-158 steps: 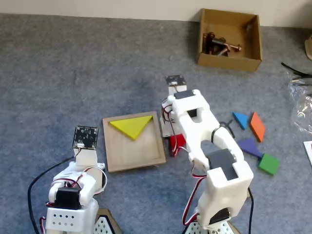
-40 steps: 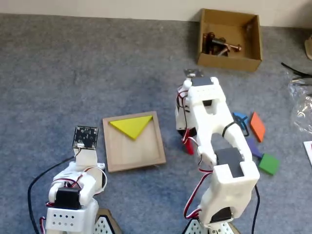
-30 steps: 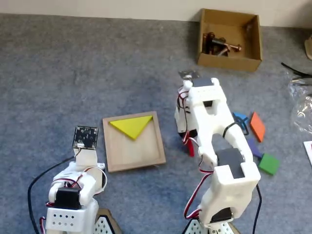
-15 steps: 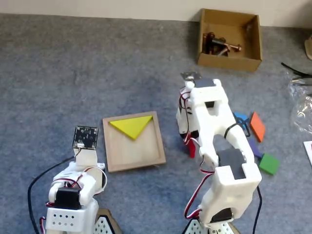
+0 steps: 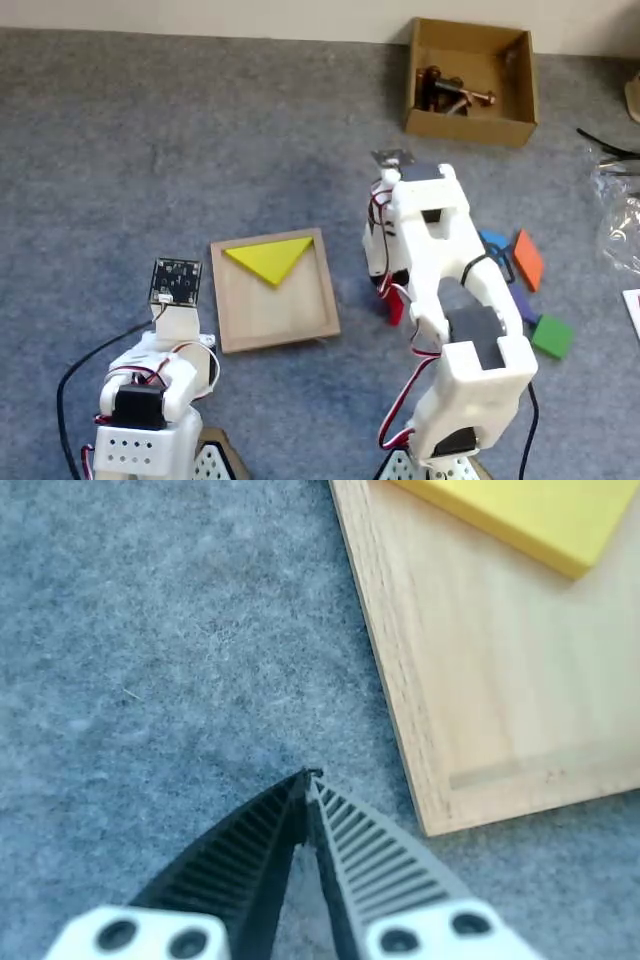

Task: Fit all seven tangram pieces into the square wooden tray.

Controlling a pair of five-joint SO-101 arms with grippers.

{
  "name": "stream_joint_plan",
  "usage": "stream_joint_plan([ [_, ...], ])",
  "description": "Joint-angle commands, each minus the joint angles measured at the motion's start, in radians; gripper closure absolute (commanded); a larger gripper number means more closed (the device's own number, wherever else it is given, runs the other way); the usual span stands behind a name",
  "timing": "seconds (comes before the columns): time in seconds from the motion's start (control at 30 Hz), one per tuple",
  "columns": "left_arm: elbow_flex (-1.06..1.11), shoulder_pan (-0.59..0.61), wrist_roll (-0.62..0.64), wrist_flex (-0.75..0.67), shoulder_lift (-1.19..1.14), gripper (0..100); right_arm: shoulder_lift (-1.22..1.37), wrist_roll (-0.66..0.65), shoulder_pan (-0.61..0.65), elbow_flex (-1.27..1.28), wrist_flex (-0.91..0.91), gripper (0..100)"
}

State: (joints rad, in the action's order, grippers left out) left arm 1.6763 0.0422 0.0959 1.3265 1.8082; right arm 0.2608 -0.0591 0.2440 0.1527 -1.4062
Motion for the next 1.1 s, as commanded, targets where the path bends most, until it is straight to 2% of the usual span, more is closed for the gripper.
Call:
stream_joint_plan([
  [0.0, 0.019, -0.015, 0.008, -0.002, 0.007, 99, -0.015, -0.005, 0.058, 0.013, -0.001, 99.3],
  [0.27, 0.019, -0.015, 0.008, -0.002, 0.007, 99, -0.013, -0.003, 0.082, -0.151, -0.131, 99.3],
  [0.57, 0.019, -0.015, 0.008, -0.002, 0.007, 99, -0.015, -0.003, 0.088, -0.202, -0.16, 99.4],
  [0.7, 0.019, -0.015, 0.008, -0.002, 0.007, 99, -0.013, -0.002, 0.136, -0.222, -0.163, 99.4],
  [0.8, 0.019, -0.015, 0.008, -0.002, 0.007, 99, -0.013, 0.052, 0.177, -0.266, -0.171, 99.4],
  [1.07, 0.019, -0.015, 0.008, -0.002, 0.007, 99, -0.007, 0.066, 0.269, -0.441, -0.286, 99.4],
])
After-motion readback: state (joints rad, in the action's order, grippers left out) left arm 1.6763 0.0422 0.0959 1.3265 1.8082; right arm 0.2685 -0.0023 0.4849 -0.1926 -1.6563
